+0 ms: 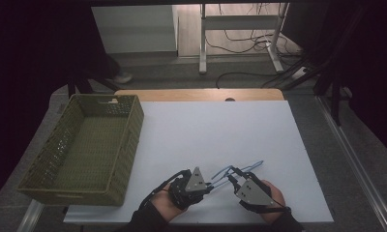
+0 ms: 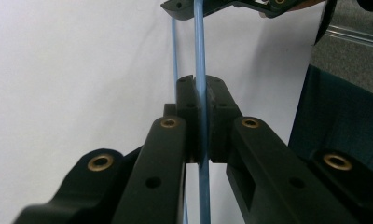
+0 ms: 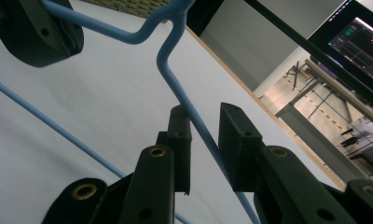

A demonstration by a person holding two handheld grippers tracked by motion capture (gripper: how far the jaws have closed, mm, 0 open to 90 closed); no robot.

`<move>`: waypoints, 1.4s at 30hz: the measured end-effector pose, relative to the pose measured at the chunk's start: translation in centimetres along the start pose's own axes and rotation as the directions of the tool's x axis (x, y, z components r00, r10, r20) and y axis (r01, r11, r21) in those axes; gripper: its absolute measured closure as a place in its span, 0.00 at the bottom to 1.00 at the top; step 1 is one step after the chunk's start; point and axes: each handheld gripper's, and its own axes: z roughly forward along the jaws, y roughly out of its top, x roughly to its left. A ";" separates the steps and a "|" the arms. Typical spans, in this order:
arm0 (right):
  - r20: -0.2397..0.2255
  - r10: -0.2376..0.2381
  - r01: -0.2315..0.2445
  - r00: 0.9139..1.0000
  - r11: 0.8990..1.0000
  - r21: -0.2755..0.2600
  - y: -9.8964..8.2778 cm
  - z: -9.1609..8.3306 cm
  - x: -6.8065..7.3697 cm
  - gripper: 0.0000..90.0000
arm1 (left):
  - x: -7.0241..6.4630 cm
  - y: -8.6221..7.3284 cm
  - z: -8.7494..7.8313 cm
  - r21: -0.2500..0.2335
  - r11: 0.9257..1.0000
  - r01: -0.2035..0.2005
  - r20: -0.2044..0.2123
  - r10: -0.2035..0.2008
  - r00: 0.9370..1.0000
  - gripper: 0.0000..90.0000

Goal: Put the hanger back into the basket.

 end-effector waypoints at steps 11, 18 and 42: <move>0.016 0.110 -0.110 0.994 0.994 -0.012 0.0 -1.0 -1.0 0.39 | 1.2 -0.4 -1.2 -0.049 0.998 0.031 -0.066 -0.034 0.997 0.96; 0.051 0.356 -0.352 0.933 0.933 -0.070 0.0 -3.3 -3.6 0.18 | 2.0 -0.3 -3.2 -0.111 0.993 0.031 -0.111 -0.043 0.993 0.96; 0.053 0.601 -0.596 0.798 0.798 -0.087 -2.6 -7.0 -6.8 0.00 | 10.2 -4.3 -20.0 -0.348 0.928 0.132 -0.272 -0.235 0.933 0.96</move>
